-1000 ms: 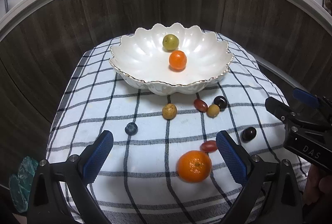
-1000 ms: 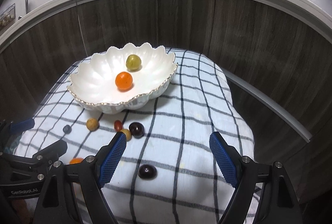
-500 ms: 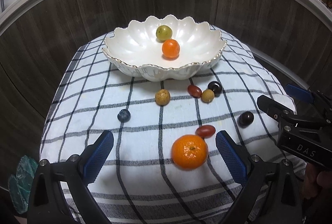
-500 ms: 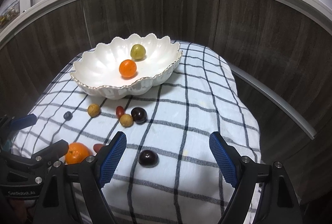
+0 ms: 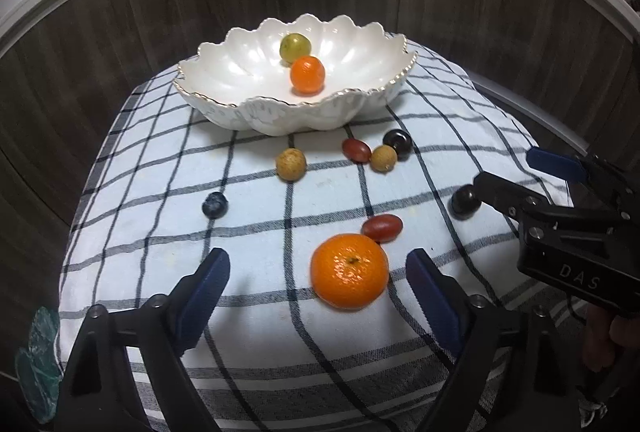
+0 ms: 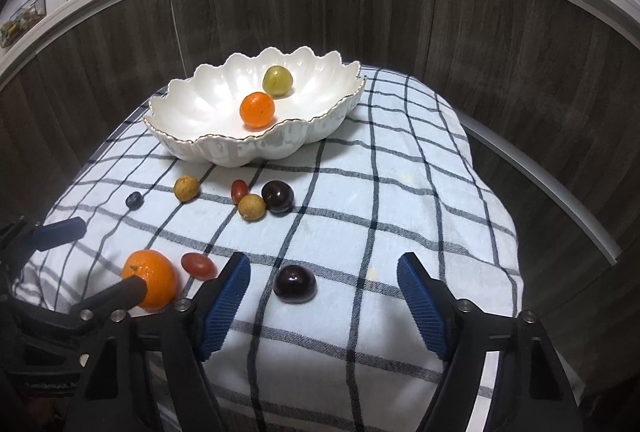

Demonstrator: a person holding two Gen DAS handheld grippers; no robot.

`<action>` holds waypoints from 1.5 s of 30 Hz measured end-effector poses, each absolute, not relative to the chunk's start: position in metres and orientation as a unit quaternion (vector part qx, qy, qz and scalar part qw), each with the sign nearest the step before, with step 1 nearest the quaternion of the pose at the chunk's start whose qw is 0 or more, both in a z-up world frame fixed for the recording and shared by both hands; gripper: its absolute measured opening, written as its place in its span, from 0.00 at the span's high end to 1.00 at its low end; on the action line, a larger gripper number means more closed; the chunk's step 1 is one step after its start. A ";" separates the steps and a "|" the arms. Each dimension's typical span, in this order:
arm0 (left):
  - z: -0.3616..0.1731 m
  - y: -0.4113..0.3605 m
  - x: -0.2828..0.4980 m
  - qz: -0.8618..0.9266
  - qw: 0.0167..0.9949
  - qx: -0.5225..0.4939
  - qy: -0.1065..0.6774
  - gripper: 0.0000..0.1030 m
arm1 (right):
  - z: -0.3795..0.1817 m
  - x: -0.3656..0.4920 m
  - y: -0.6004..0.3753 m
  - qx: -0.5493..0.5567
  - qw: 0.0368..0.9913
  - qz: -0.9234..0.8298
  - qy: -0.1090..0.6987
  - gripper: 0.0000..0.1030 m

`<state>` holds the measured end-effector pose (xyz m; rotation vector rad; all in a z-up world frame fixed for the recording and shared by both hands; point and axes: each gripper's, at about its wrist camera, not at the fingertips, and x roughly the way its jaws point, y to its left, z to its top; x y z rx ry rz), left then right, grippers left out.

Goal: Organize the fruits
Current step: 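Grasp the dark purple plum with the right tool while the left tool grasps the second tangerine, then lift and carry the plum and tangerine over the white bowl with both tools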

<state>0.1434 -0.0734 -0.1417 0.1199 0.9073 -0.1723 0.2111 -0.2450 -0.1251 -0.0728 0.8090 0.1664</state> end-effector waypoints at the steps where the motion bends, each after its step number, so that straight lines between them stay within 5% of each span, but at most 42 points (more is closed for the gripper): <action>1: -0.143 -0.075 0.143 -0.085 0.893 0.060 0.439 0.17 | -0.126 0.211 -0.244 -0.036 0.915 0.083 0.393 0.29; 13: -0.157 -0.082 0.145 -0.101 0.885 0.065 0.449 0.29 | -0.139 0.215 -0.233 -0.043 0.905 0.100 0.411 0.44; 20: -0.167 -0.084 0.150 -0.107 0.879 0.065 0.459 0.33 | -0.147 0.220 -0.232 -0.037 0.900 0.104 0.422 0.45; 31: -0.173 -0.085 0.154 -0.123 0.874 0.059 0.466 0.55 | -0.161 0.230 -0.228 -0.033 0.889 0.109 0.443 0.59; 35: -0.173 -0.085 0.154 -0.125 0.874 0.058 0.466 0.55 | -0.164 0.231 -0.227 -0.033 0.886 0.109 0.449 0.71; 45: -0.170 -0.084 0.153 -0.118 0.878 0.058 0.461 0.56 | -0.159 0.229 -0.227 -0.035 0.890 0.109 0.441 0.72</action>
